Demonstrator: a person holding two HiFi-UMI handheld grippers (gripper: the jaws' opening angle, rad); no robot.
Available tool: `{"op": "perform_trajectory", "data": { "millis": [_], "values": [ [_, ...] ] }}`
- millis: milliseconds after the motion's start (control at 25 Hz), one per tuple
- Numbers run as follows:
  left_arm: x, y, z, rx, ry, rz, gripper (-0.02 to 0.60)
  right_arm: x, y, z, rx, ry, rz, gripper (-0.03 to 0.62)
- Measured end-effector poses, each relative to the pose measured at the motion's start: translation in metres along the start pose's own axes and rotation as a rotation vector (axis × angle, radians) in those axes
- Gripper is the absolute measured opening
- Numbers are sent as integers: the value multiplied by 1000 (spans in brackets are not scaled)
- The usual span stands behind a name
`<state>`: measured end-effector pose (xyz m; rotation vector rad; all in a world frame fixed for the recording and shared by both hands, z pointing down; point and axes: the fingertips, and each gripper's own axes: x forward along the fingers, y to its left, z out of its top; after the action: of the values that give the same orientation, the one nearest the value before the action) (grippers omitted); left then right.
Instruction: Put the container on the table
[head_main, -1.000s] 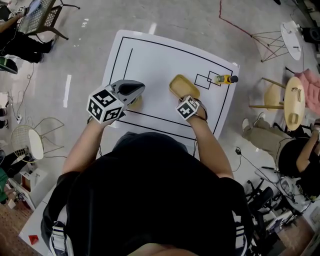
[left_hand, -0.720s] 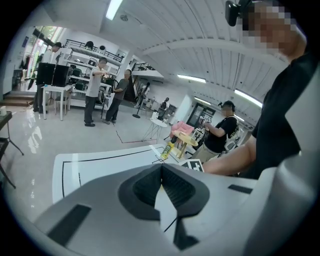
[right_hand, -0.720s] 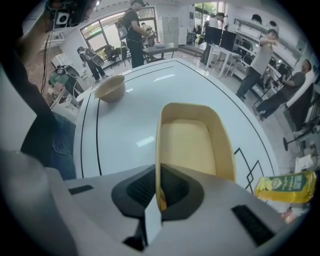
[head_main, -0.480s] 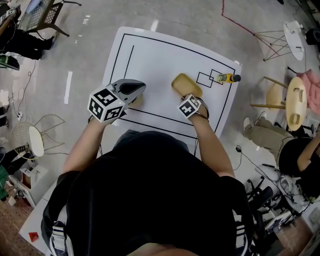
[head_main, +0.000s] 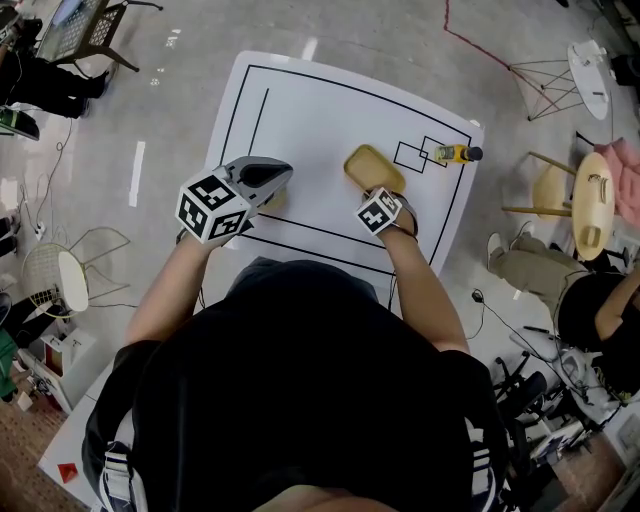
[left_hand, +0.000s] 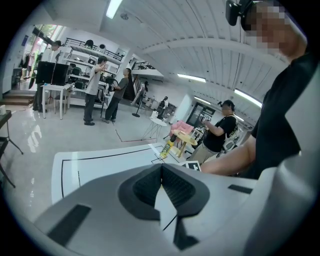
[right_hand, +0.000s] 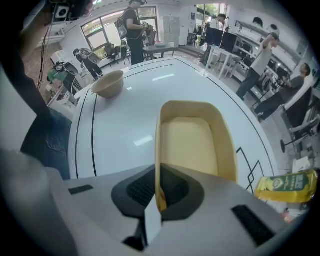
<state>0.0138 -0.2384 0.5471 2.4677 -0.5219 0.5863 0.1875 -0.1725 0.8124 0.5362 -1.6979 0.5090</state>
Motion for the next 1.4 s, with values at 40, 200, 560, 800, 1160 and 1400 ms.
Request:
{"op": "perform_trajectory", "data": {
  "millis": [40,200,560,800,1160,1400],
  "values": [
    [0,0,0,0,0,1,8,0,0,0,-1,1,-3,9],
    [-1,-1,-1,-2,3,5,8,0,-1,1,-4,-3,-12,9],
    [-3,-6,-3,8,4,-1,8,-4,0,3,-14,-23,-48,60],
    [-3,-12,1,23,0,-10,8,-11,1,2,6,-44,-52,83],
    [-8,-22,2,49,-4,-30,8,-27,6,-4,24,-47,-82,86],
    [-13,-29,5,74,-15,-46,8,-50,10,-8,52,-58,-115,77]
  ]
}}
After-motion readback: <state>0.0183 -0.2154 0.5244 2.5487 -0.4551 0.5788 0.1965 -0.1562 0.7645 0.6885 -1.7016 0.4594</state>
